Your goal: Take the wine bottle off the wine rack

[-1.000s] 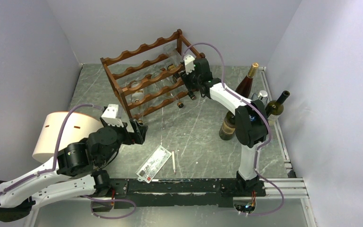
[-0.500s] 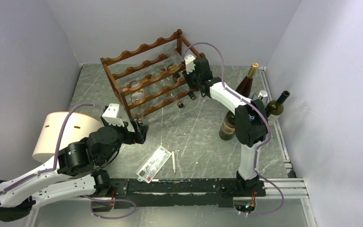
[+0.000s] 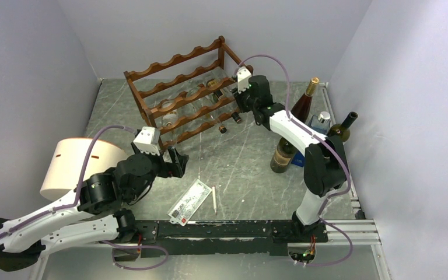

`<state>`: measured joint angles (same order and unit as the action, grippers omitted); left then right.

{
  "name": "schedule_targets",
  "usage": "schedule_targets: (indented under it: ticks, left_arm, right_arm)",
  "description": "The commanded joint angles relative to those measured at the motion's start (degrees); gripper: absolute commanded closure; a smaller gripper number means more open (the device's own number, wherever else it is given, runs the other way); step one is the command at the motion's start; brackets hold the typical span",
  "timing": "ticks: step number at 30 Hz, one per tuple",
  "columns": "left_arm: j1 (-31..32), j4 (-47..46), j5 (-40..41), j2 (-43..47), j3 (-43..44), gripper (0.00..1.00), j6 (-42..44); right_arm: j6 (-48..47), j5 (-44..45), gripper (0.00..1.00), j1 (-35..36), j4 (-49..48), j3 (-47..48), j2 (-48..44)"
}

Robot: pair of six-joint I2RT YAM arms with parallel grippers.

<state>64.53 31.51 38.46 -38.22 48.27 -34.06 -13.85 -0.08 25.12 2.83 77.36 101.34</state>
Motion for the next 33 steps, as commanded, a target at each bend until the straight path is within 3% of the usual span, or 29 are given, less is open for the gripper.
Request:
schedule_targets:
  ticks: [1,9,13,19,25,29,33]
  left_arm:
    - [-0.33,-2.68,-1.48,-0.21,0.34,0.01,0.1]
    - [-0.34,-4.69,-3.65,-2.83,1.09,0.01,2.08]
    - [-0.32,-10.41,-8.36,-4.62,0.51,0.02,9.45]
    - [-0.31,-23.46,-17.05,-9.18,-2.46,0.02,32.61]
    - [-0.2,-38.91,-28.42,-16.9,-5.39,0.01,62.5]
    - [-3.54,-55.54,-30.62,-24.65,-7.83,0.02,75.89]
    - [-9.46,-63.63,-35.43,-33.64,-5.51,0.02,79.21]
  right_arm:
    - [1.7,-0.71,1.0,-0.08,0.54,-3.74,-3.75]
    - [3.67,-1.02,1.0,-0.08,2.37,-7.88,-9.04]
    - [6.84,-1.81,1.0,-0.07,2.49,-10.48,-11.83]
    - [10.54,-5.86,1.0,-0.08,3.72,-12.25,-15.86]
    - [10.26,-6.9,1.0,-0.14,4.89,-13.86,-18.61]
    - [10.67,-8.85,1.0,-0.16,5.07,-14.49,-19.65]
    - [11.3,-10.44,1.0,-0.16,4.75,-15.41,-20.83]
